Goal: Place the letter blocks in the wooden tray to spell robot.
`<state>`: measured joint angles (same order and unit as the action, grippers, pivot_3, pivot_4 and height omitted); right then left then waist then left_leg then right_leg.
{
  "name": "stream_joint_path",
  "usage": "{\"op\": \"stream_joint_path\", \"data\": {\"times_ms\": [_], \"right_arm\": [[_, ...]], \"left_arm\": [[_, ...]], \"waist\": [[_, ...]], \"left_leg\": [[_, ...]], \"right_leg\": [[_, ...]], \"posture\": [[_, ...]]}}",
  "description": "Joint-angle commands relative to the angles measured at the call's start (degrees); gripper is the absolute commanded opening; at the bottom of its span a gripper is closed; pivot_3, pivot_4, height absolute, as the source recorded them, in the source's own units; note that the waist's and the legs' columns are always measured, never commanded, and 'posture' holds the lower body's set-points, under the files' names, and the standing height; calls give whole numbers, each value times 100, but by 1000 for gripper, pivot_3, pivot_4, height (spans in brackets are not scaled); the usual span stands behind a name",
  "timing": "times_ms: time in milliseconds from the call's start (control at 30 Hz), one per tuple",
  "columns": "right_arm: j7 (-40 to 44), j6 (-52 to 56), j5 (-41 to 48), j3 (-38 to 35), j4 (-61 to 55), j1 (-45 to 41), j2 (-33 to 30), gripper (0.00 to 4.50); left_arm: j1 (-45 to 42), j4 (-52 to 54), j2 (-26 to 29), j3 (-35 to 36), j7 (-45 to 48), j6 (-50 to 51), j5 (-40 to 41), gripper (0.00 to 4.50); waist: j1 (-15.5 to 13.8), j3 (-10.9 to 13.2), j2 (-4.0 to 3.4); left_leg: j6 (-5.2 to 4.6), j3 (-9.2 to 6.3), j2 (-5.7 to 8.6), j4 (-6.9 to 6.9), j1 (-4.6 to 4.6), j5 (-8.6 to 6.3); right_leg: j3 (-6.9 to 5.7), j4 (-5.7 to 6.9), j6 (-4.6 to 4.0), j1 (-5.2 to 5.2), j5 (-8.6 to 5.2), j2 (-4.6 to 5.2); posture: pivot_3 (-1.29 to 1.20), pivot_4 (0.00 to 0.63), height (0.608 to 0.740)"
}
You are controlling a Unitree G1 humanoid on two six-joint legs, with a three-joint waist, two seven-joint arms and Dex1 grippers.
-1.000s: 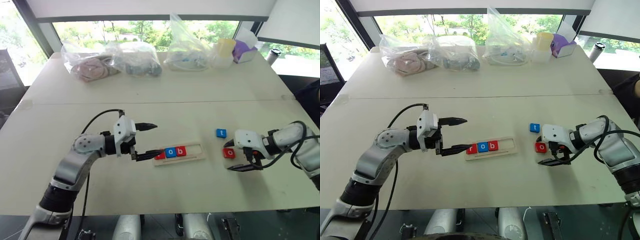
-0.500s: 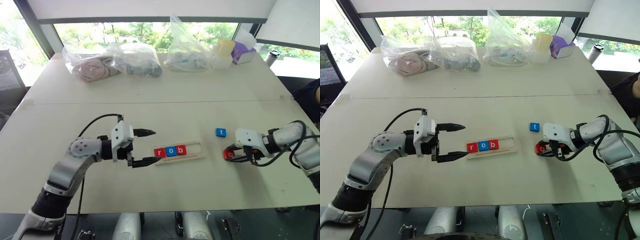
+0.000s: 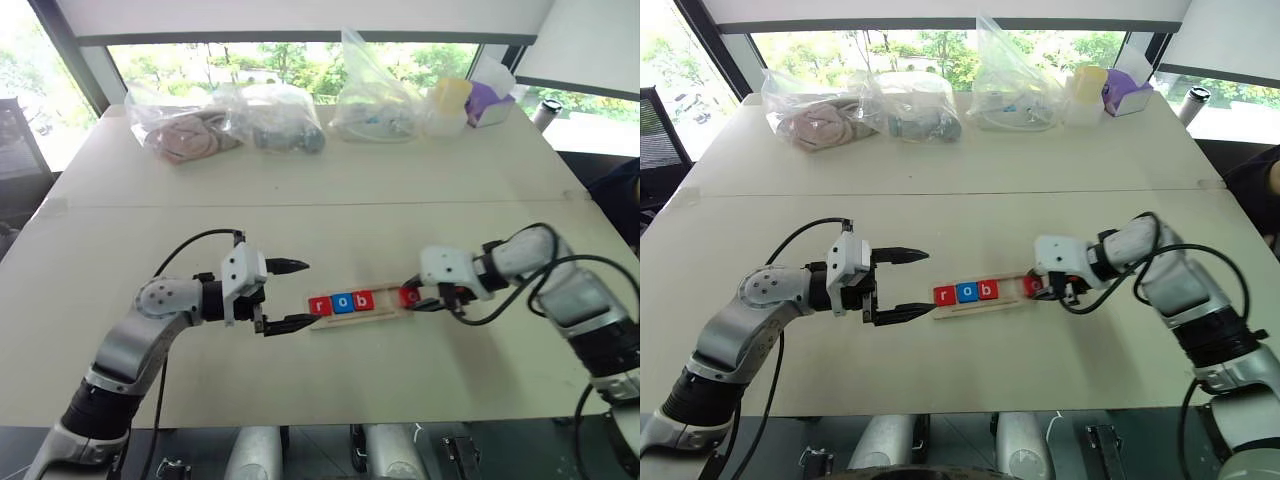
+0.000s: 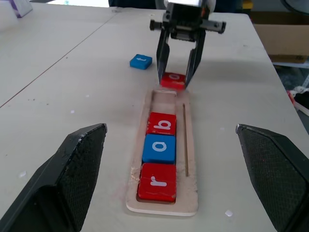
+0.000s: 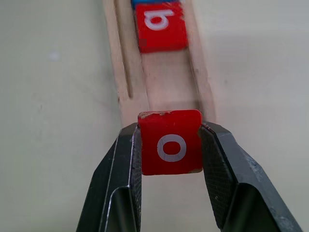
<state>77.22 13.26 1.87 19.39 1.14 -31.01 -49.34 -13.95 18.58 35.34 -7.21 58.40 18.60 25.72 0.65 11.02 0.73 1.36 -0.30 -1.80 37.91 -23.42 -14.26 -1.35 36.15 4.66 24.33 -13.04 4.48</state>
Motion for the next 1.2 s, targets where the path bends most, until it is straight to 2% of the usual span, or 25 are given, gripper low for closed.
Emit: {"op": "stream_joint_path", "data": {"times_ms": [33,400,1200], "right_arm": [[-25,-86,-141,84,46,-235,199,1128],[-22,-196,-325,206,330,-489,538,1128],[188,-159,-341,205,388,-729,596,1128]], "left_arm": [[67,311,40,198,-98,31,96,4500],[100,387,41,204,-215,54,83,4500],[131,414,-16,184,-389,32,73,4500]], "waist": [[12,0,-1],[12,-1,0],[-1,0,-1]], "left_leg": [[0,1,0,0,4,0],[0,-2,-1,0,4,0],[0,-2,-1,0,3,0]], "right_leg": [[0,3,0,0,0,-1],[-1,4,-1,-1,0,-3],[-1,4,-2,-1,1,-4]], "posture": [[0,150,740],[0,150,740],[0,150,740]]}}
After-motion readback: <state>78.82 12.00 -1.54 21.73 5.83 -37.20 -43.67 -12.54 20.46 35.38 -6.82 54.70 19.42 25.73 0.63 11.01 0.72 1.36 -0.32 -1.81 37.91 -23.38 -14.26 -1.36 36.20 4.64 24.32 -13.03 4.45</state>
